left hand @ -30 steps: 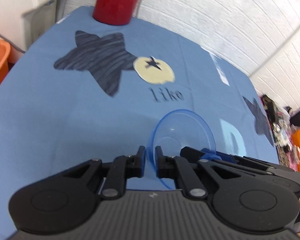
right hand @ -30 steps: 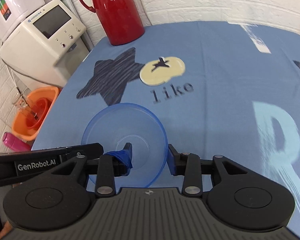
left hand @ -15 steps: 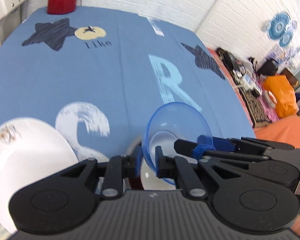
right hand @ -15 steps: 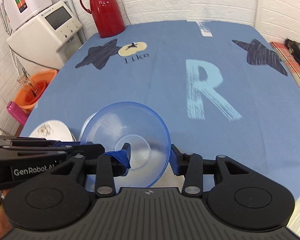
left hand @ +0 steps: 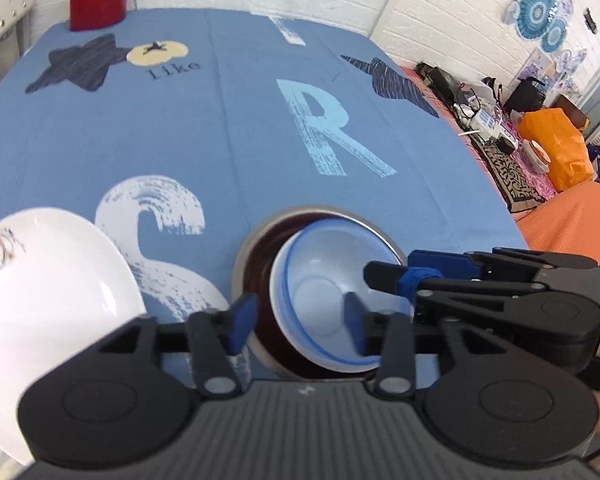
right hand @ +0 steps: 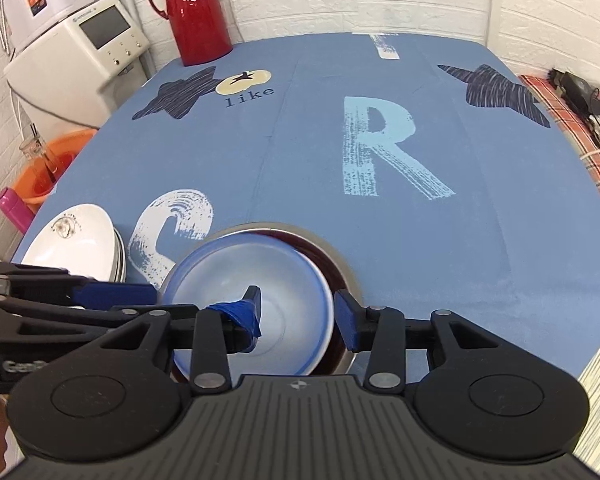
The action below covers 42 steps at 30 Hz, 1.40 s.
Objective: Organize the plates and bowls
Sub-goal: 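Carry the blue bowl with both tools and lower it into the red bowl, then open both tools to release the blue bowl, then close the left tool on the steel bowl's rim while the right tool grips its rim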
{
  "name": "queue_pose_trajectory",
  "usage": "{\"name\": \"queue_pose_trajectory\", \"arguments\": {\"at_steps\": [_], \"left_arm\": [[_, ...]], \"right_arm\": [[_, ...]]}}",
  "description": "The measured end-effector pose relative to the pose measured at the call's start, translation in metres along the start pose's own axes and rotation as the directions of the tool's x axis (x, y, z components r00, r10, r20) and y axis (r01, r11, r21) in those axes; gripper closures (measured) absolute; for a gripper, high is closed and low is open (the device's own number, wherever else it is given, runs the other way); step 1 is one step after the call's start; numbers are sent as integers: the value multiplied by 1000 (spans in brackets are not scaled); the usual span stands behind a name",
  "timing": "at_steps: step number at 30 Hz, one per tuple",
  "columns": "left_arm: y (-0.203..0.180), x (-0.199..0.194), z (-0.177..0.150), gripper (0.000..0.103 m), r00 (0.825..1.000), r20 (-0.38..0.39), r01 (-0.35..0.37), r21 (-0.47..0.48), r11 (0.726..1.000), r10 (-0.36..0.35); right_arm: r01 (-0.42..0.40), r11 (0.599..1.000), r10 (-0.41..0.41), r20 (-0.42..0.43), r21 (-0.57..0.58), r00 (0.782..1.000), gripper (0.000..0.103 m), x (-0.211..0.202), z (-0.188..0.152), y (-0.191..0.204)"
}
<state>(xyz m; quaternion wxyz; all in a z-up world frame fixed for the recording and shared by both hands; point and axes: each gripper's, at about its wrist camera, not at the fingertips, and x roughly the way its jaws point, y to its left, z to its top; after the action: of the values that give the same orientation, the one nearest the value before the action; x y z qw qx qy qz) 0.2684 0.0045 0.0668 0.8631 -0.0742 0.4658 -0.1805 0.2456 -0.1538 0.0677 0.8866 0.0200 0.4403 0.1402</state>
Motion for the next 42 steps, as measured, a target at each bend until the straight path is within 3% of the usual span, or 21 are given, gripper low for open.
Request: {"name": "queue_pose_trajectory", "arguments": {"at_steps": [6,15,19,22,24,28,31,42], "left_arm": [[15,-21,3,53,998,48,31,-14,999,-30],[47,-43,0,52,997,73,12,-2,1000,-12],[61,-45,-5,50,999,39,17,47,999,-19],[68,-39,-2,50,999,10,47,68,997,-47],[70,-32,5,50,997,-22,80,81,993,-79],[68,-12,25,49,986,-100,144,115,983,-133],[67,5,34,49,981,-144,148,126,981,-130],[71,47,41,48,977,-193,114,136,984,-87]], "right_arm": [[-7,997,3,48,74,999,78,-10,-3,-15],[-165,967,136,159,193,978,77,-41,-42,-21],[-166,958,117,214,232,970,77,-60,-72,-22],[-133,942,54,250,309,967,76,-66,-89,-25],[-107,915,9,245,388,970,76,-66,-95,-30],[-144,851,32,224,505,974,76,-57,-96,-47],[-150,818,28,222,556,975,76,-55,-97,-57],[-96,863,27,145,497,989,75,-33,-83,-55]]}}
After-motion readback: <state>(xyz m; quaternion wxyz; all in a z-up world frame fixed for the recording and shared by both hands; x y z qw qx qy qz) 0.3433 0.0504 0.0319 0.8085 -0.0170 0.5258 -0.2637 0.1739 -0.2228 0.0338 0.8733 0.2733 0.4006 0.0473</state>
